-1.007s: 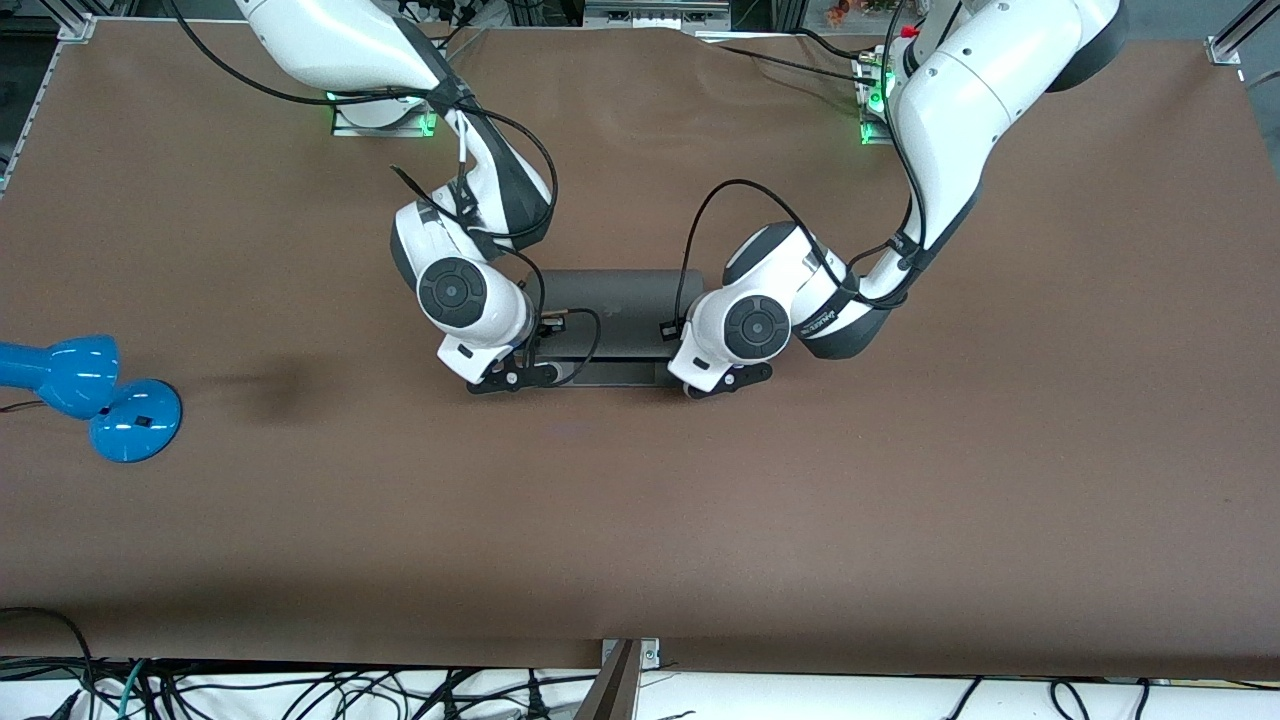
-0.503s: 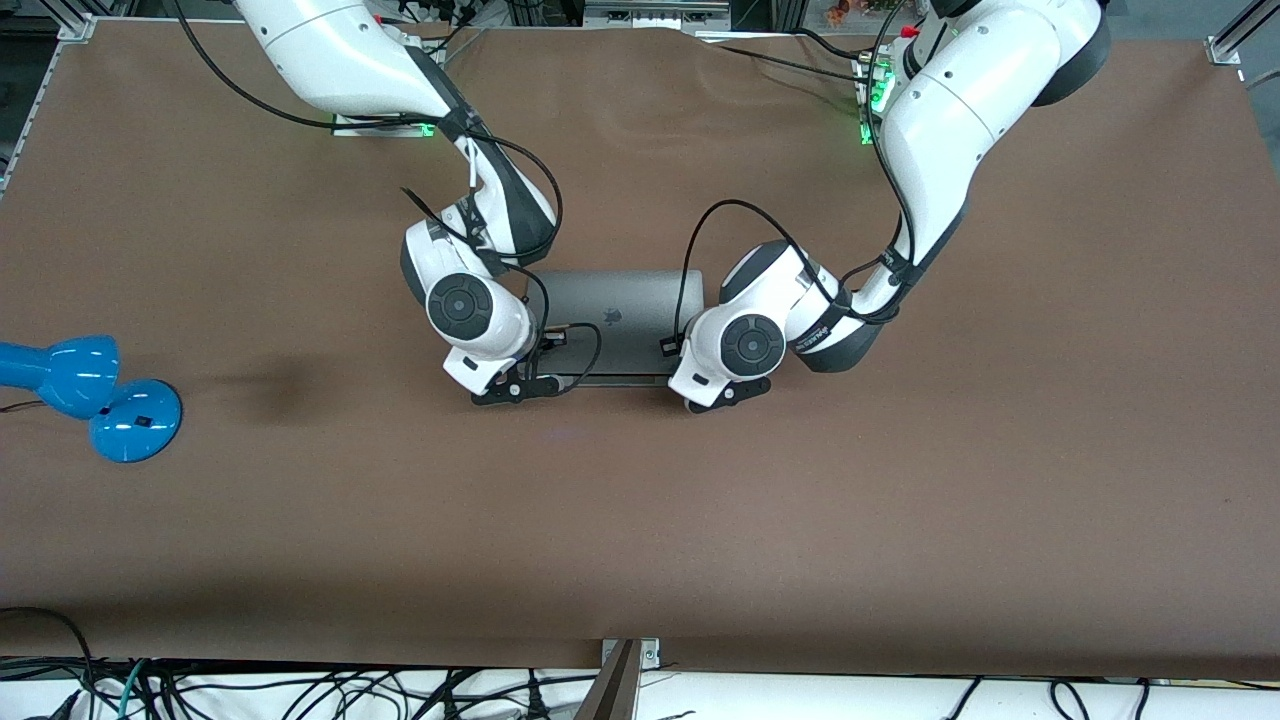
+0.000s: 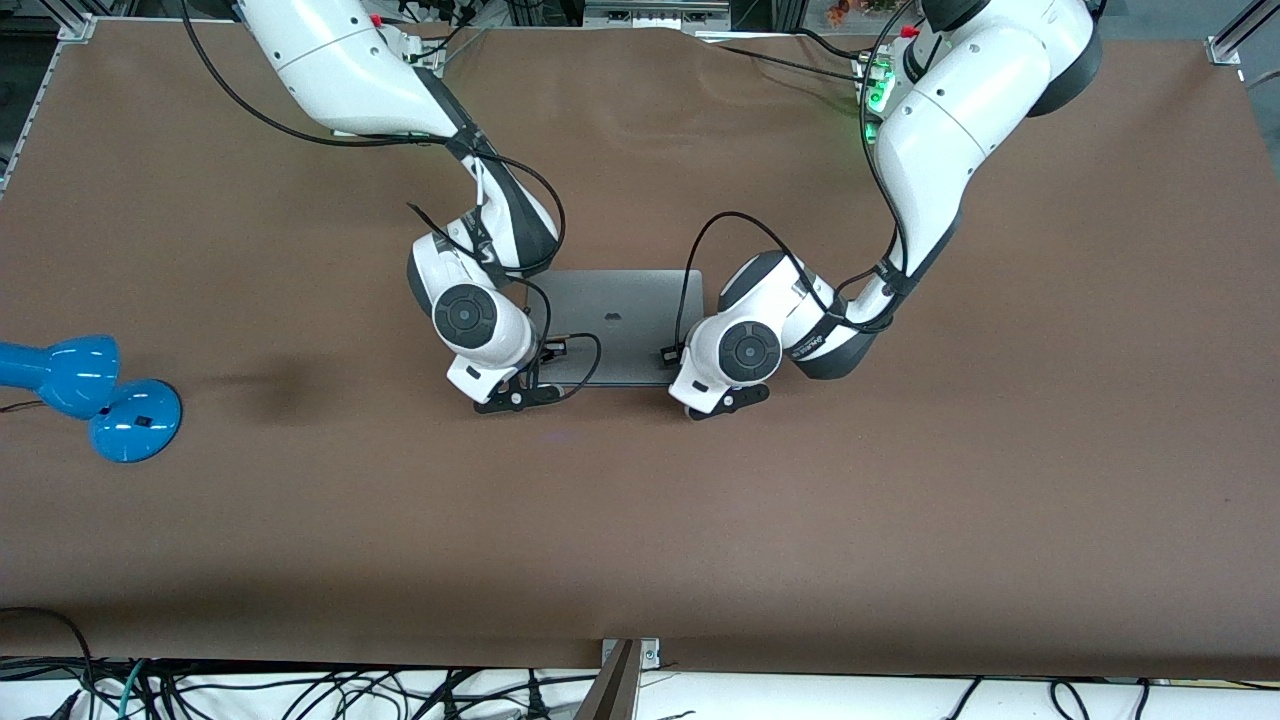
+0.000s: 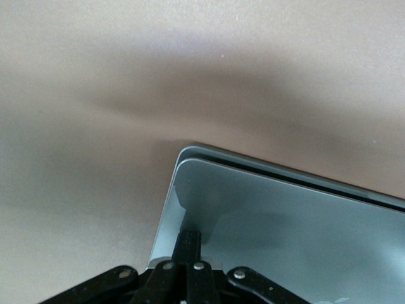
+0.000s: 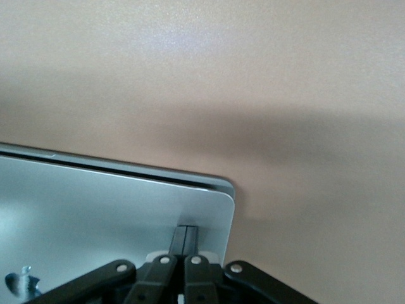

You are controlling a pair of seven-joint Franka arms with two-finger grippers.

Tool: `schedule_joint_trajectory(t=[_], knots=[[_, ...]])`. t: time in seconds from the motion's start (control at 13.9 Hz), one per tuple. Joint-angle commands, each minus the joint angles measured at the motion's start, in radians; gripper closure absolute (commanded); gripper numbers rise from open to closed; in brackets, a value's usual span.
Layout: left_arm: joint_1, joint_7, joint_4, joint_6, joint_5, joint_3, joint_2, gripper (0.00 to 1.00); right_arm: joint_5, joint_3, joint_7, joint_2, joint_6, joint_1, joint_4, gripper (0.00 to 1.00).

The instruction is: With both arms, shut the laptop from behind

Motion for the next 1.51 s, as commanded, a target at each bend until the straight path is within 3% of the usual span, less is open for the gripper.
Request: schedule_joint_trajectory(t=[0.0, 0.36, 0.43, 0.5, 0.58, 0.65, 0.72, 1.15, 1.44], knots=[[-0.022, -0.015, 0.037, 0.009, 0.033, 0.012, 0.026, 1.0, -0.012, 0.005, -0.006, 0.024, 0.014, -0.005, 0.024, 1.0], [-0.022, -0.014, 0.037, 0.01, 0.033, 0.015, 0.027, 0.97, -0.012, 0.005, 0.002, 0.036, 0.049, -0.005, 0.024, 1.0], [-0.022, -0.012, 0.037, 0.009, 0.035, 0.015, 0.027, 0.82, -0.012, 0.005, 0.003, 0.044, 0.057, -0.005, 0.024, 1.0], [-0.022, -0.012, 0.037, 0.009, 0.051, 0.015, 0.026, 0.6, -0.009, 0.005, 0.005, 0.047, 0.062, -0.005, 0.024, 1.0], [-0.02, -0.014, 0.035, 0.009, 0.071, 0.015, 0.024, 0.01, -0.009, 0.005, 0.0, 0.042, 0.057, -0.005, 0.03, 1.0], [-0.019, -0.014, 0.035, 0.009, 0.091, 0.013, 0.021, 0.0, -0.01, 0.005, -0.001, 0.033, 0.043, -0.004, 0.055, 0.57], [-0.016, -0.017, 0.035, 0.007, 0.093, 0.012, 0.017, 0.0, -0.009, 0.005, 0.017, 0.024, 0.008, 0.001, 0.067, 0.01], [0.009, -0.014, 0.032, -0.086, 0.085, 0.006, -0.066, 0.0, -0.007, -0.032, 0.062, -0.149, -0.168, 0.001, 0.073, 0.0], [0.024, -0.003, 0.026, -0.239, 0.087, 0.004, -0.193, 0.0, -0.009, -0.166, 0.046, -0.247, -0.3, -0.001, 0.073, 0.0]])
